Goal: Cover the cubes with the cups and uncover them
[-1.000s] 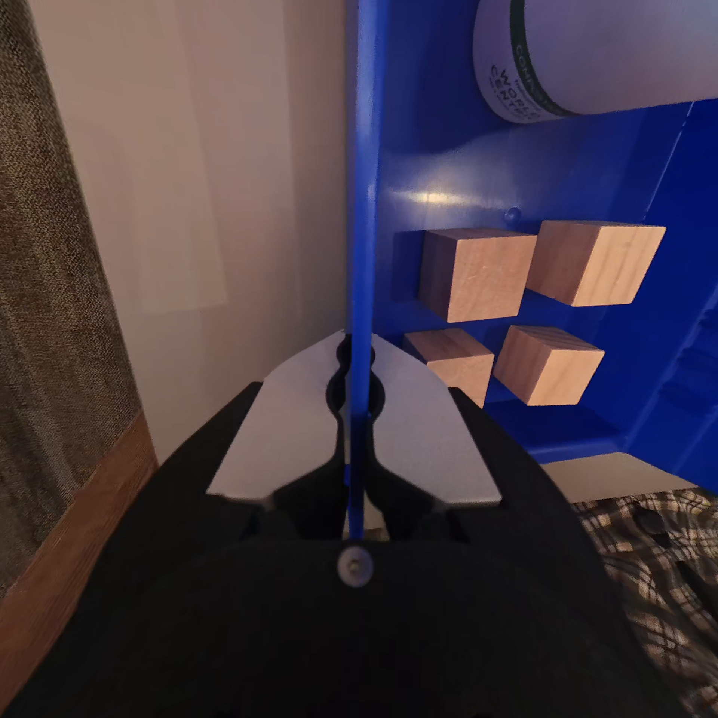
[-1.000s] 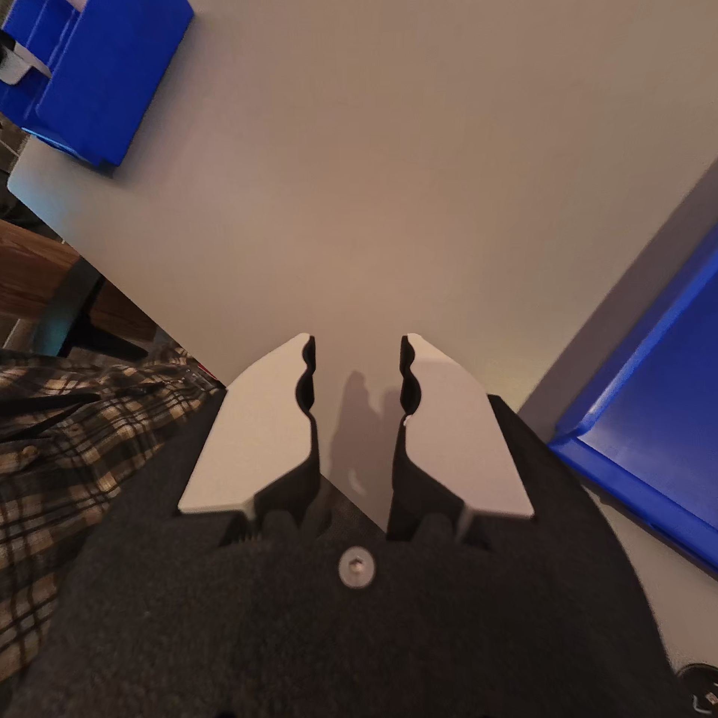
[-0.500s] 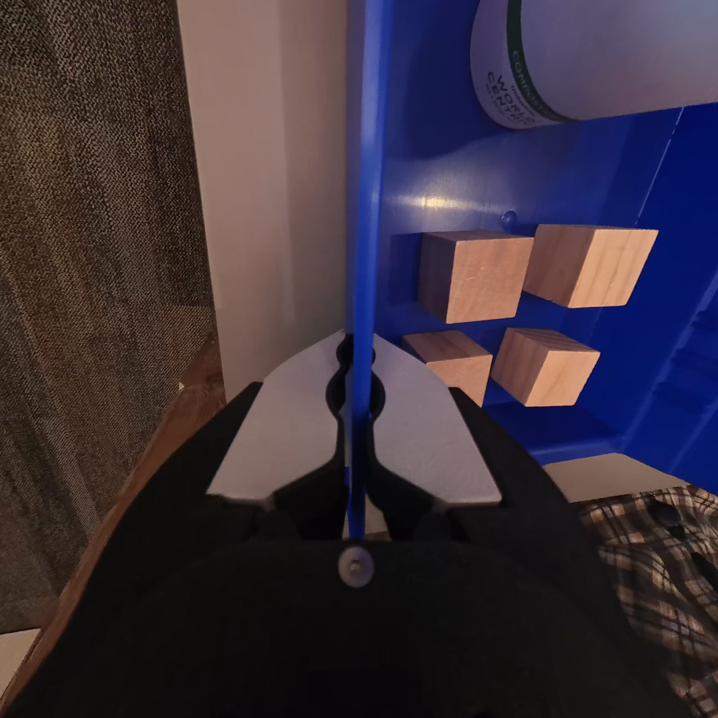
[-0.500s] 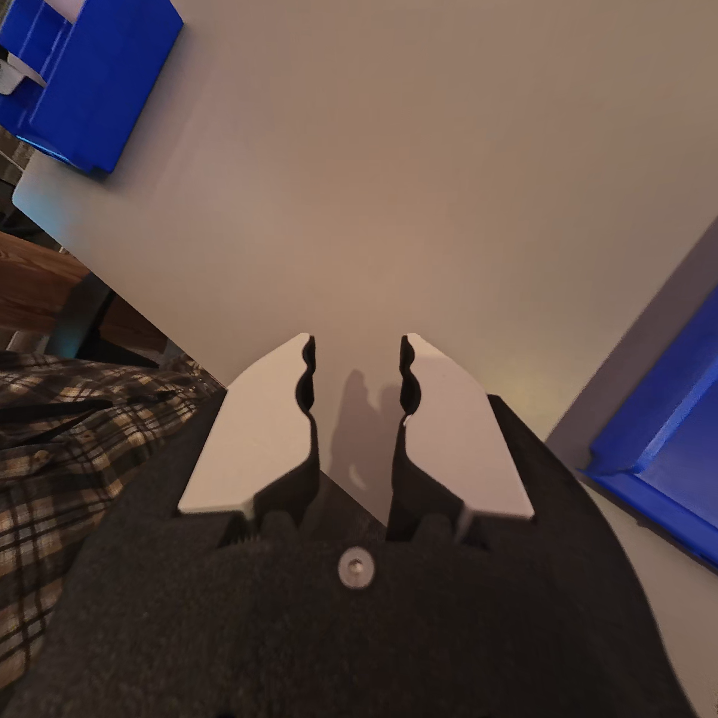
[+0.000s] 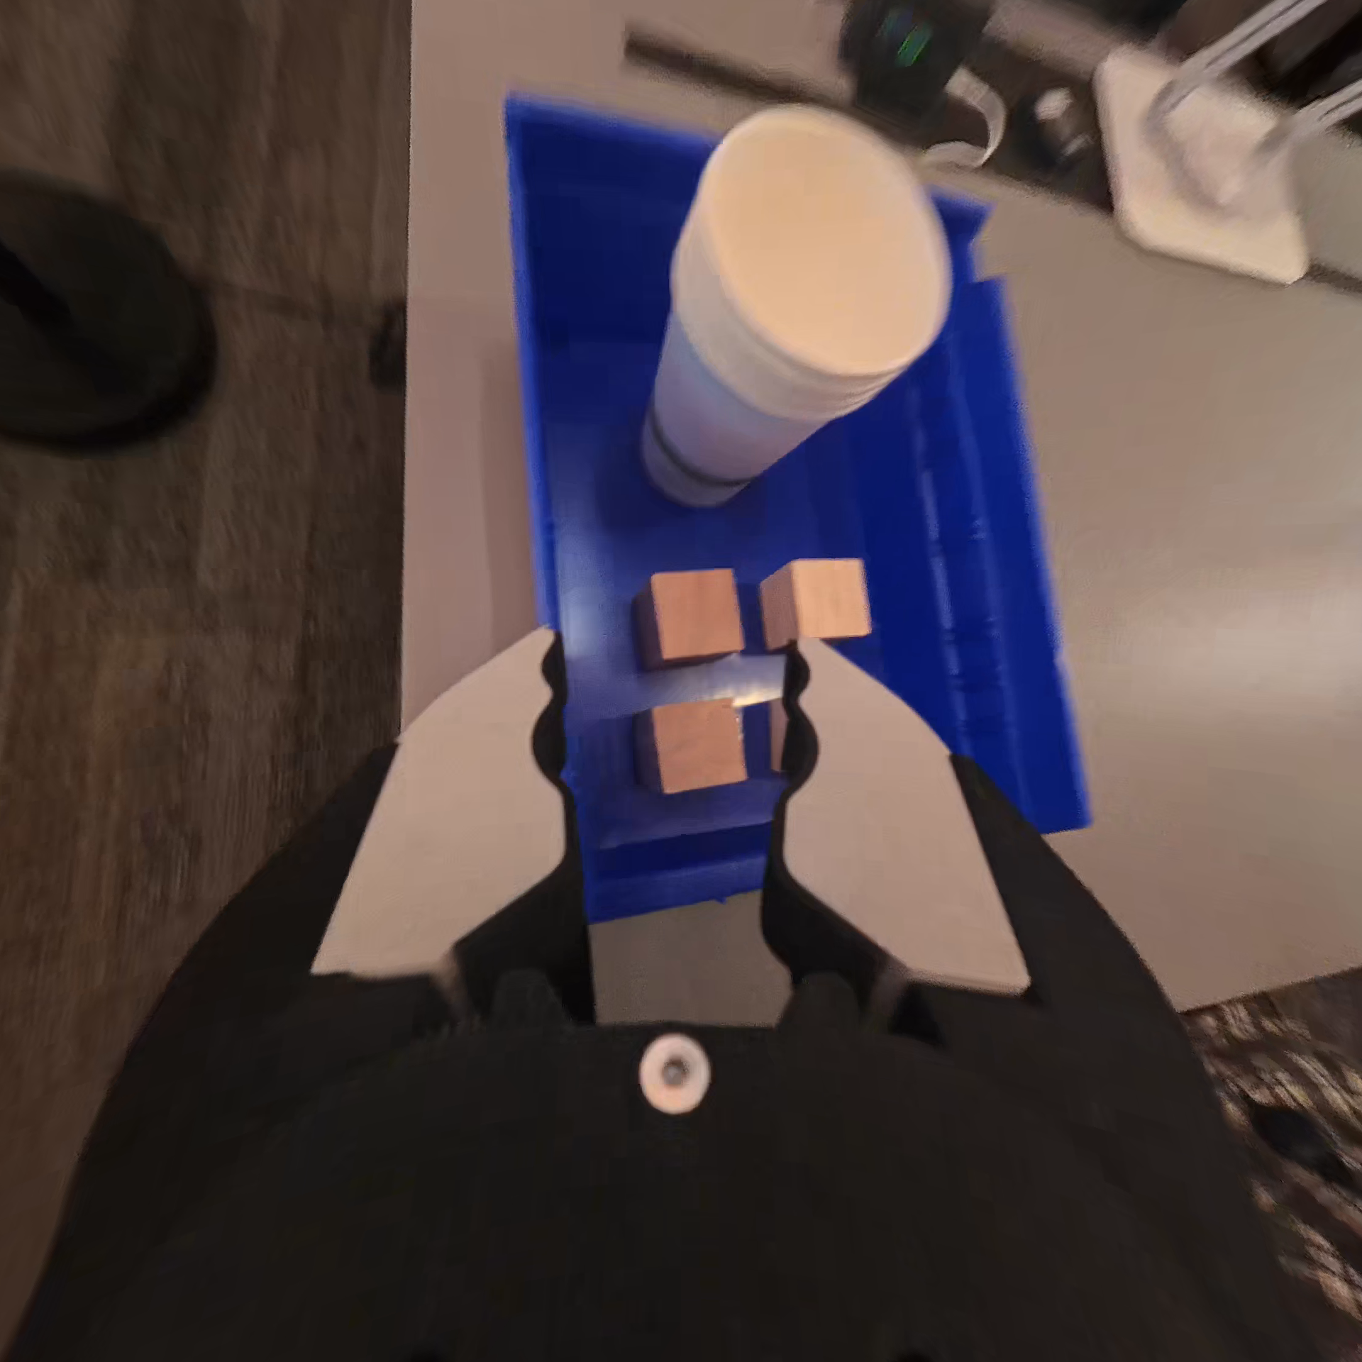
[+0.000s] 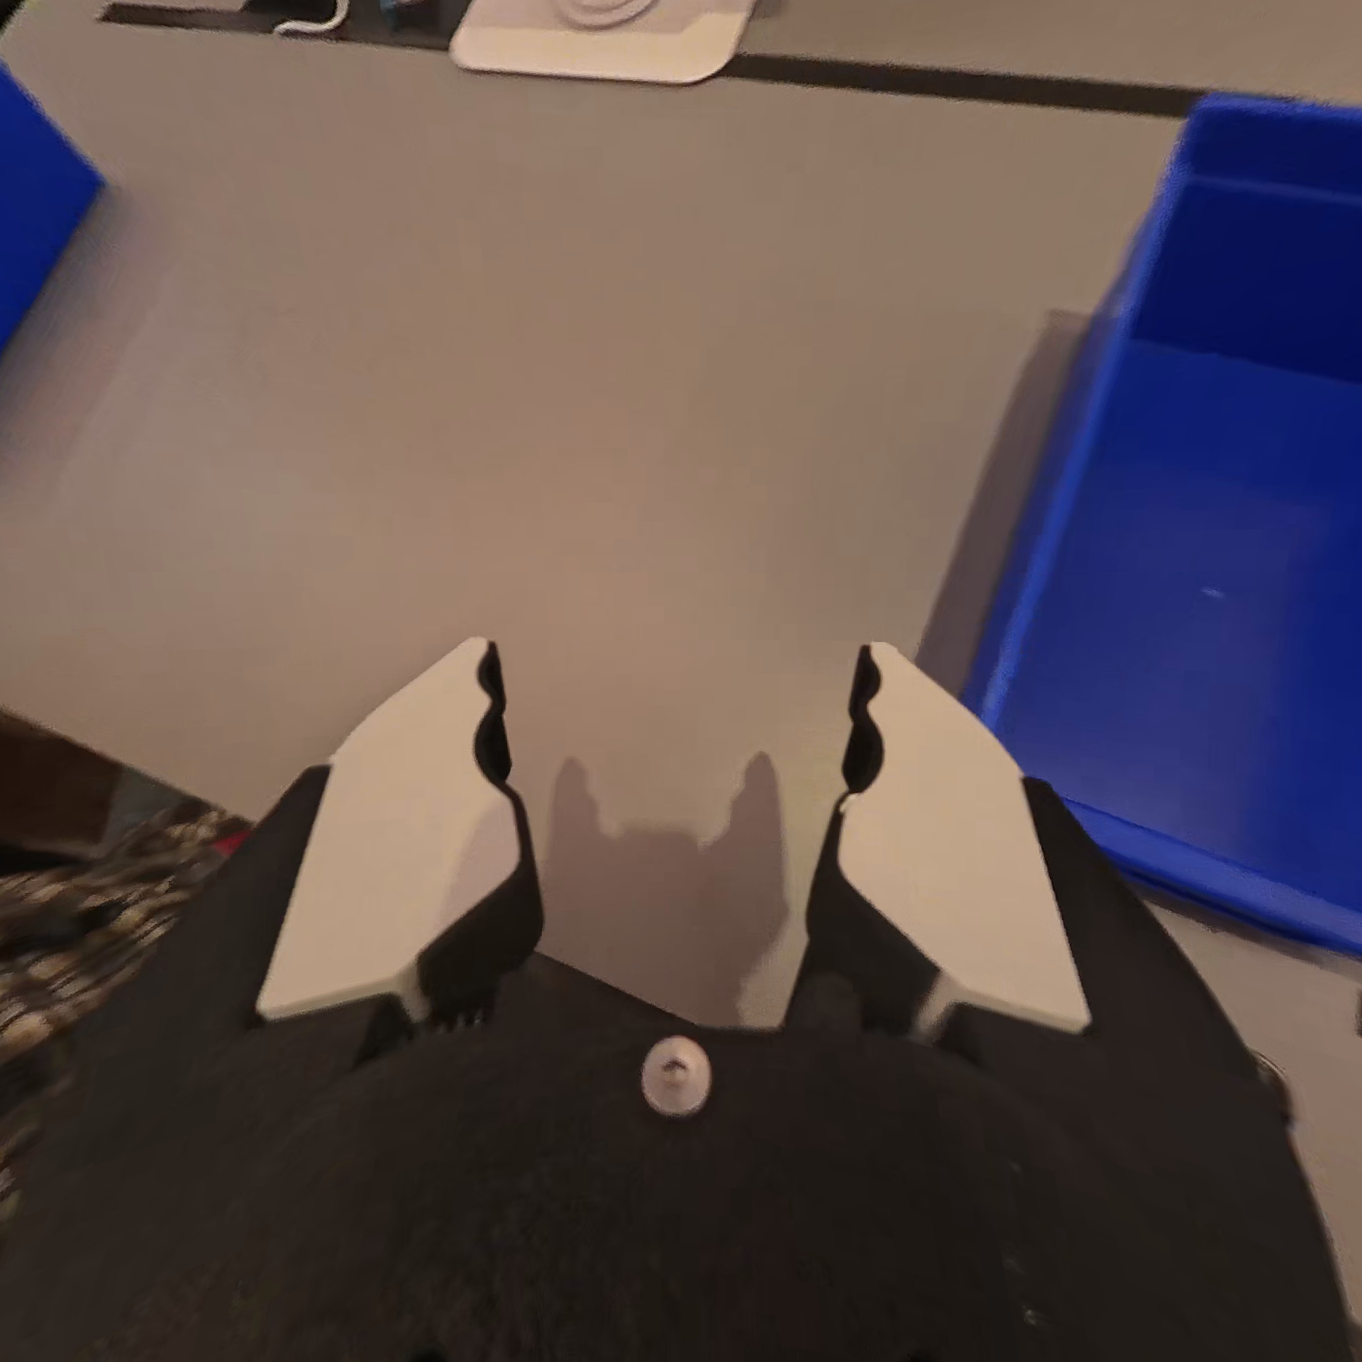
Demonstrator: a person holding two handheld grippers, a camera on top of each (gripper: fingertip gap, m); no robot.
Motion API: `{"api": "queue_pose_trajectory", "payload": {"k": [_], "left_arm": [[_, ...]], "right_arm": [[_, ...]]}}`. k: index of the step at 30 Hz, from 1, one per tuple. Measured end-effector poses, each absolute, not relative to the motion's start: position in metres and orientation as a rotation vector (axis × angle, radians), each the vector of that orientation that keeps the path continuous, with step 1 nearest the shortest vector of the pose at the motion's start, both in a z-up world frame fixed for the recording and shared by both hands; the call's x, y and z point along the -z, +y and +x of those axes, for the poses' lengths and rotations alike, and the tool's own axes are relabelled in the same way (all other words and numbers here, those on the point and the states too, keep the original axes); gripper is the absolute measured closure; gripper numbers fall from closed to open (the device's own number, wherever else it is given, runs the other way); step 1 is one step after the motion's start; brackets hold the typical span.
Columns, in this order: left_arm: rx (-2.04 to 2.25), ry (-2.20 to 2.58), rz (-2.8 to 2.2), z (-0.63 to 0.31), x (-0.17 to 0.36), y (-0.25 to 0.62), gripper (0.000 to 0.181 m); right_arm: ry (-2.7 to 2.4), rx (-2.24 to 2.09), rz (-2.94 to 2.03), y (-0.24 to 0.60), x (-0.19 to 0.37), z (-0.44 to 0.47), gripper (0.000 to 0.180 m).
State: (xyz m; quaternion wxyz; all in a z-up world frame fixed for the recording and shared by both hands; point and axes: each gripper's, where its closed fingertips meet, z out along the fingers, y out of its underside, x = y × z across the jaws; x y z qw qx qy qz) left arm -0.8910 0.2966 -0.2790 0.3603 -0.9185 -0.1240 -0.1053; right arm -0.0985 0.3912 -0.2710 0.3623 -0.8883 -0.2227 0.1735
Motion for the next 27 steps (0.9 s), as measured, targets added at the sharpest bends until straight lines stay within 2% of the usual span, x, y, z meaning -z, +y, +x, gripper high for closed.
{"api": "queue_pose_trajectory", "payload": {"k": [4, 8, 14, 22, 27], "left_arm": [[0.171, -0.240, -2.153, -0.844, 0.237, 0.276, 0.112], [0.179, -0.195, -2.014, -0.789, 0.231, 0.256, 0.115], [0.102, -0.216, -1.996, -0.750, 0.255, 0.231, 0.090], [-0.015, -0.329, -1.901, -0.741, 0.263, 0.195, 0.075], [0.025, -0.318, -1.957, -0.729, 0.286, 0.192, 0.076]], "right_arm": [[-0.462, -0.307, -2.252, 0.396, 0.262, -0.066, 0.087], [-0.357, -0.135, -2.245, 0.398, 0.261, -0.032, 0.080], [-0.202, 0.116, -2.205, 0.392, 0.254, 0.019, 0.045], [-0.075, 0.183, -2.151, 0.369, 0.248, 0.053, 0.042], [-0.082, 0.143, -2.146, 0.361, 0.252, 0.049, 0.043]]}}
